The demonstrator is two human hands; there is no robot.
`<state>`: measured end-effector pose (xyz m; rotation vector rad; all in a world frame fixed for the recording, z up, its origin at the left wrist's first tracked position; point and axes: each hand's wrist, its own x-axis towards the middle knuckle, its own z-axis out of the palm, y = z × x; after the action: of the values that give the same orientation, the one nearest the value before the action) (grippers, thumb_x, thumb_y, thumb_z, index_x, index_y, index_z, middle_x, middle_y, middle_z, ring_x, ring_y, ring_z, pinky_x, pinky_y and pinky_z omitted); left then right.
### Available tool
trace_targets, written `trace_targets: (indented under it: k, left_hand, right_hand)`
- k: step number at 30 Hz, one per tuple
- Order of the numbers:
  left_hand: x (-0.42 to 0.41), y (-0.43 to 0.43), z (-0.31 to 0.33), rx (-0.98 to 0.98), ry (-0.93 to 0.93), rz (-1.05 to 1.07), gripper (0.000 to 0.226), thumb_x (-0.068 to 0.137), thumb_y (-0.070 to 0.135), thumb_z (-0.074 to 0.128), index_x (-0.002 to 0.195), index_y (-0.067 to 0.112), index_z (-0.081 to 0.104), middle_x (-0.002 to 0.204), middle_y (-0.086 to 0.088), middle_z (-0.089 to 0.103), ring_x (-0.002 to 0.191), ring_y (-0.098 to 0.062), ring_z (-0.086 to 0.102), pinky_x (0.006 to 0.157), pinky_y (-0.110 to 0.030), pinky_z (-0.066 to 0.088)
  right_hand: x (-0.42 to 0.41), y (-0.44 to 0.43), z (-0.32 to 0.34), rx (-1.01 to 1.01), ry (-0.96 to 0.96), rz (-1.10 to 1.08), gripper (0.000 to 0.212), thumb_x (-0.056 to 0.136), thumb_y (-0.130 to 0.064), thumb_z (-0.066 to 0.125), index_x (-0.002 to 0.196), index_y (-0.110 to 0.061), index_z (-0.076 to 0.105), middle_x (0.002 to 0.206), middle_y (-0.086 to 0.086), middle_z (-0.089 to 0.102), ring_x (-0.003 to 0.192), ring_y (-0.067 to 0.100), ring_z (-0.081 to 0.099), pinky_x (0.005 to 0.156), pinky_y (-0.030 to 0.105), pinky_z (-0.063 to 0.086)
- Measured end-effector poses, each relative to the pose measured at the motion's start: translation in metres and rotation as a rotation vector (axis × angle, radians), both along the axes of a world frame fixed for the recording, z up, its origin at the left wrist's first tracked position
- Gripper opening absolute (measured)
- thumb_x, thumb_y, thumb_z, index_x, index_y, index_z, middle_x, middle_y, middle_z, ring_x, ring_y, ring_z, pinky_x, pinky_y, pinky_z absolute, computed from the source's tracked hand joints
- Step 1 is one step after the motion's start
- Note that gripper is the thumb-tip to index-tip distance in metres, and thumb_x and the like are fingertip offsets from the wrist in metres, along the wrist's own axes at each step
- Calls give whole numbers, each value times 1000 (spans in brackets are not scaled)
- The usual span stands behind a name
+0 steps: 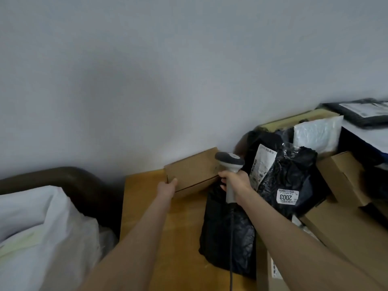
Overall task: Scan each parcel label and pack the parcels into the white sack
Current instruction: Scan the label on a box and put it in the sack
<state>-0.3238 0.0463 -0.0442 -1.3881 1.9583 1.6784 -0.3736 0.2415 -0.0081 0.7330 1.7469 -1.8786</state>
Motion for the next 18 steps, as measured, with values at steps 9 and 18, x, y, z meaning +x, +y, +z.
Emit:
trace_targets:
  k: [9,18]
  left_hand:
    - [54,14,51,76,285,311,56,88,-9,55,135,19,45,133,-7,54,106,-23,55,88,-38,49]
    - [130,70,117,95,451,295,69,89,-14,45,143,29,40,129,0,54,108,-20,54,93,-39,44]
  right_hand:
    - [21,31,53,-133,75,-102,12,85,-11,72,89,-12,61,87,10,65,75,26,65,68,33,57]
    - [70,93,111,-181,73,-76,41,78,-27,80,105,-3,62,96,13,68,86,26,67,78,38,59]
